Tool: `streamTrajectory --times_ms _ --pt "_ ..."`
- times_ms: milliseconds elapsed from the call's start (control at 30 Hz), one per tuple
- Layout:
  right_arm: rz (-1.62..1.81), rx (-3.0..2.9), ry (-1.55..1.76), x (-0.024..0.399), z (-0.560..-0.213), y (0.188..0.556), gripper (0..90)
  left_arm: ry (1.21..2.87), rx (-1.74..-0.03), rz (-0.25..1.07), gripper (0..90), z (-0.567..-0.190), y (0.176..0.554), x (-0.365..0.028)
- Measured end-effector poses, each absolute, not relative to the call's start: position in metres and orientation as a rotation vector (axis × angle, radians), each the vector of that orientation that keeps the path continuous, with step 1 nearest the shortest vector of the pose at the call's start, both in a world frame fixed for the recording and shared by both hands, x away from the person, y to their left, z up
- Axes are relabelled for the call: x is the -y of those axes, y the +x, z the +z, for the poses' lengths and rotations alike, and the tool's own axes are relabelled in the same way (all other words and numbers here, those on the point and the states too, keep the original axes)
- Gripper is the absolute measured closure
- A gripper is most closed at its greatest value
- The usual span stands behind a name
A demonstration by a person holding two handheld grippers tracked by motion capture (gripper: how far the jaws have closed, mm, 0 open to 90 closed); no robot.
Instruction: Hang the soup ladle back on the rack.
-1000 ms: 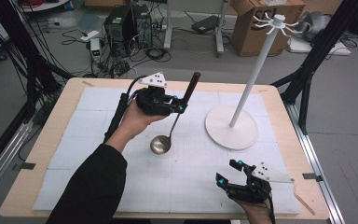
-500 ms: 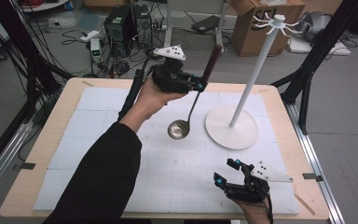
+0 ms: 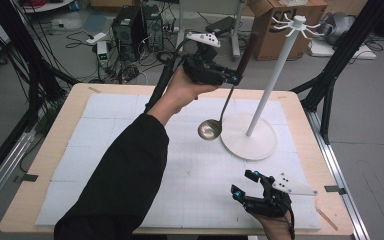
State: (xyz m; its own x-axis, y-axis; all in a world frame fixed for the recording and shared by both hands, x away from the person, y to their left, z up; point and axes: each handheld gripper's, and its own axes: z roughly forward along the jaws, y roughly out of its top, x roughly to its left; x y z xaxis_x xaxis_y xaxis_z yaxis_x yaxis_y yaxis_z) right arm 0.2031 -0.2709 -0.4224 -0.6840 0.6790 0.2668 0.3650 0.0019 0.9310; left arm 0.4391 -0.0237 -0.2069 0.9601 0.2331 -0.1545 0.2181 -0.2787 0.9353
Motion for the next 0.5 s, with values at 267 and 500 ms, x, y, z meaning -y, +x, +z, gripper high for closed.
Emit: streamTrajectory --times_ms 267,500 --pt "1.752 -2.014 1.105 0.274 -0.424 0.204 22.3 1.847 -0.333 -0.004 74.2 -0.205 0.452 0.029" --pt "1.764 -2.003 1.111 0.277 -0.424 0.204 22.3 1.835 -0.317 -0.028 74.3 -0.197 0.458 0.039"
